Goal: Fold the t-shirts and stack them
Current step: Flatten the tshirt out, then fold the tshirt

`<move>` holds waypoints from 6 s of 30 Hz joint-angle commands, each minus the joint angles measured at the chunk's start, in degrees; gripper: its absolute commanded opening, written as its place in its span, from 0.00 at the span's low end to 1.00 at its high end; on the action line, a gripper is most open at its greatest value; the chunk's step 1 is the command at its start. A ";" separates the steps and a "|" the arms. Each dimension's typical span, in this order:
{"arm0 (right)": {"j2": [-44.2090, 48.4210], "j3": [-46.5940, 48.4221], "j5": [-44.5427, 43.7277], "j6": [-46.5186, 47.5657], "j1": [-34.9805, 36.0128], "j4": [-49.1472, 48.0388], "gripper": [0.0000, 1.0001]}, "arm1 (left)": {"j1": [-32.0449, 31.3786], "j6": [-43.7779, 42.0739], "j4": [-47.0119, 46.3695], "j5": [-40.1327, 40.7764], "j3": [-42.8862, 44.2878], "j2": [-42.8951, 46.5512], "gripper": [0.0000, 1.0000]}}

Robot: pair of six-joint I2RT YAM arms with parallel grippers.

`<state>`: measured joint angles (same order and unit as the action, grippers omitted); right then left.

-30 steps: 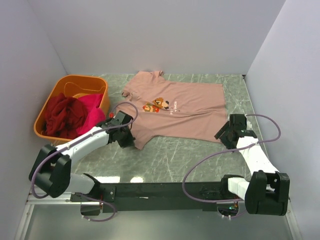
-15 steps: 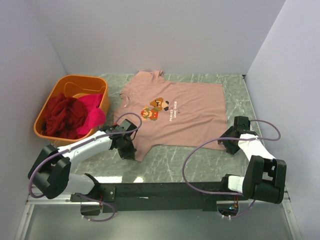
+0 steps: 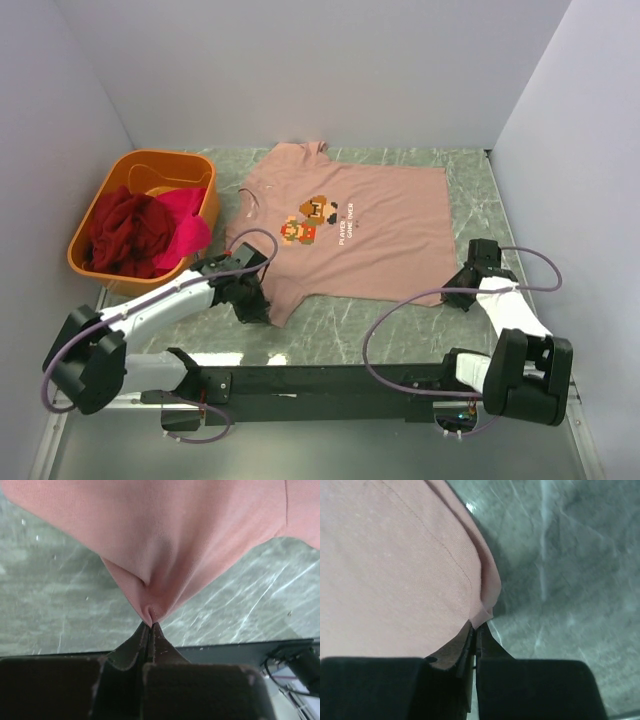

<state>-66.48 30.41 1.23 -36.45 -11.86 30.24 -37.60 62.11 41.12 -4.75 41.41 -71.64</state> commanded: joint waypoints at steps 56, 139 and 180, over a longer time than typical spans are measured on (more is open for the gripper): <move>-27.99 36.10 -1.14 0.76 -0.54 -2.55 0.28 | 16.16 -22.39 3.54 10.47 68.98 -51.41 0.50; -14.64 21.53 3.42 5.77 3.86 -5.54 0.88 | 18.70 -18.25 -12.12 15.66 55.87 -48.14 0.08; -34.59 32.95 13.18 -3.10 22.40 -18.46 0.88 | 21.43 -17.90 -24.34 6.07 25.30 -31.99 1.00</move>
<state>-98.87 59.59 14.50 -38.39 10.26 15.44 -16.16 44.27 18.04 1.34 66.22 -104.47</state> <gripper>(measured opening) 0.877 0.994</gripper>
